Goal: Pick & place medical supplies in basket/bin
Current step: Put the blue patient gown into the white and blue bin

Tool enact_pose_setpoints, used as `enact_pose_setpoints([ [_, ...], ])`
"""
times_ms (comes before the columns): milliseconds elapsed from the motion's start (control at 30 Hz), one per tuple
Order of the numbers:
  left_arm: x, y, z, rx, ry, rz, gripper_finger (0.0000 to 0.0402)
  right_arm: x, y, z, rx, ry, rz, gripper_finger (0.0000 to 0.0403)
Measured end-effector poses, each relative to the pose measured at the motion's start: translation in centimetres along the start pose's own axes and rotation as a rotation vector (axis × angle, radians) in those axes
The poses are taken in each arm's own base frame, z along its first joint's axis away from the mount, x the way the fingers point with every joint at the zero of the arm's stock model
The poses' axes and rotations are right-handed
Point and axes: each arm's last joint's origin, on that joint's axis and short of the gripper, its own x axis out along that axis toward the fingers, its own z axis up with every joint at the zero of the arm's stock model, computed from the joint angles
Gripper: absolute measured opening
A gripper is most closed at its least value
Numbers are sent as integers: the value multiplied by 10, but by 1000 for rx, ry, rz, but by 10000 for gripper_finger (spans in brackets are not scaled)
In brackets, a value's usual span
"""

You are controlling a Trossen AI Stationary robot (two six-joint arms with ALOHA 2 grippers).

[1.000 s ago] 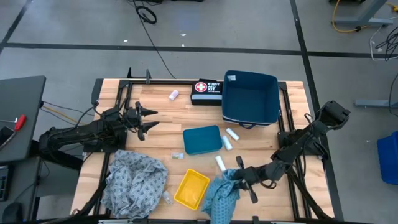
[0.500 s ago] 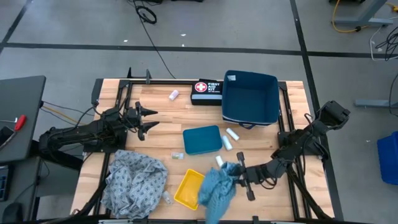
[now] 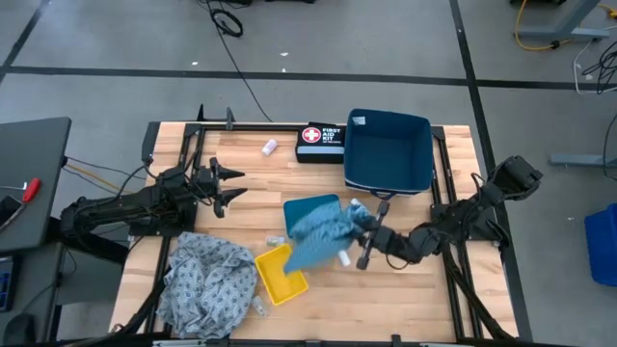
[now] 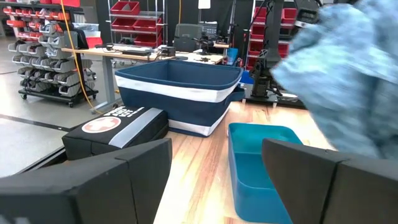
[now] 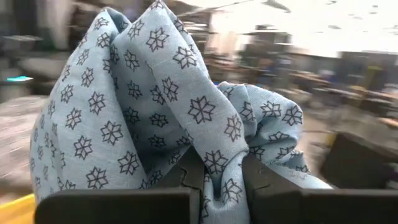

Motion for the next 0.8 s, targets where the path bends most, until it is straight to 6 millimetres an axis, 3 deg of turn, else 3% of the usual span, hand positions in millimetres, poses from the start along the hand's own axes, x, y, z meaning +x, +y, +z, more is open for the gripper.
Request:
enact_pose_setpoints([
  [367,0,0,0,0,0,0,252,15,-32,3,-69,132,-511,35],
  [800,0,0,0,0,0,0,252,42,-84,14,-131,152,-754,35],
])
